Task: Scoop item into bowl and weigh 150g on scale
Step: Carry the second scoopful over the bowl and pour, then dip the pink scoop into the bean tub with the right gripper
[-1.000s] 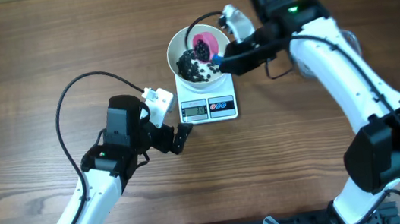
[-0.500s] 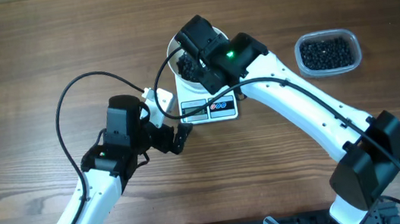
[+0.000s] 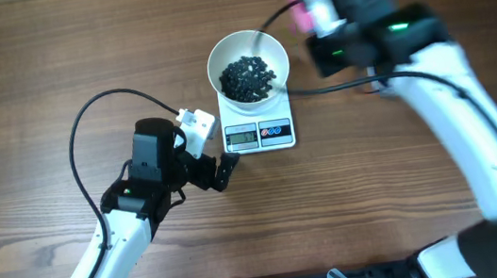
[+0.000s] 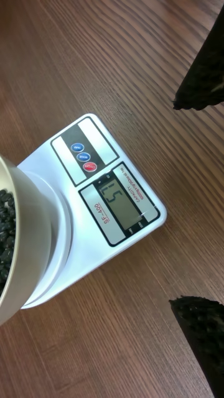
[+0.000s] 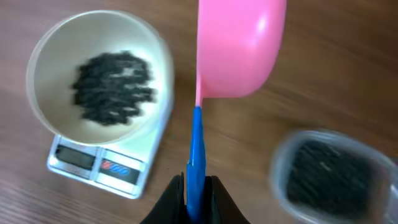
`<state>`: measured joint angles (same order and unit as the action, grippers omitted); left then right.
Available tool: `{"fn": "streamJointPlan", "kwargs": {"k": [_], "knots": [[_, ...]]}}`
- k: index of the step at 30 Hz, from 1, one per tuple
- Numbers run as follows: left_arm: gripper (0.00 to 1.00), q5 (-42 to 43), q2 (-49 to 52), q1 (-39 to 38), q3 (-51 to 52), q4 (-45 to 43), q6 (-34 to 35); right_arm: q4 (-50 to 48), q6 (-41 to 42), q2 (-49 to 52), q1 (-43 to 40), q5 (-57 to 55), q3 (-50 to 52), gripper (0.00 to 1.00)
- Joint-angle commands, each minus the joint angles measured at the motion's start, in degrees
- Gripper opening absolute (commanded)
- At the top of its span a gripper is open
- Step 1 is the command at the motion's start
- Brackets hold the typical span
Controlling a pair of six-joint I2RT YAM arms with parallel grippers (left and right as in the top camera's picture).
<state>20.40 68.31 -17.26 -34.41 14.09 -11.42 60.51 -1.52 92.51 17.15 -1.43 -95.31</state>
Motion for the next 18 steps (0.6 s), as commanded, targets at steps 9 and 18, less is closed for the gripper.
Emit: {"fn": "streamJointPlan", "kwargs": {"k": [9,18], "knots": [[1.0,-0.3,0.0,-0.2,0.1,-0.1,0.3,7.3,-3.3,1.4,-25.3,2.4,4.5,0.04],[1.0,-0.3,0.0,-0.2,0.1,-0.1,0.3,6.4,-4.4,13.7,-25.4,2.4,6.3,0.04]]}}
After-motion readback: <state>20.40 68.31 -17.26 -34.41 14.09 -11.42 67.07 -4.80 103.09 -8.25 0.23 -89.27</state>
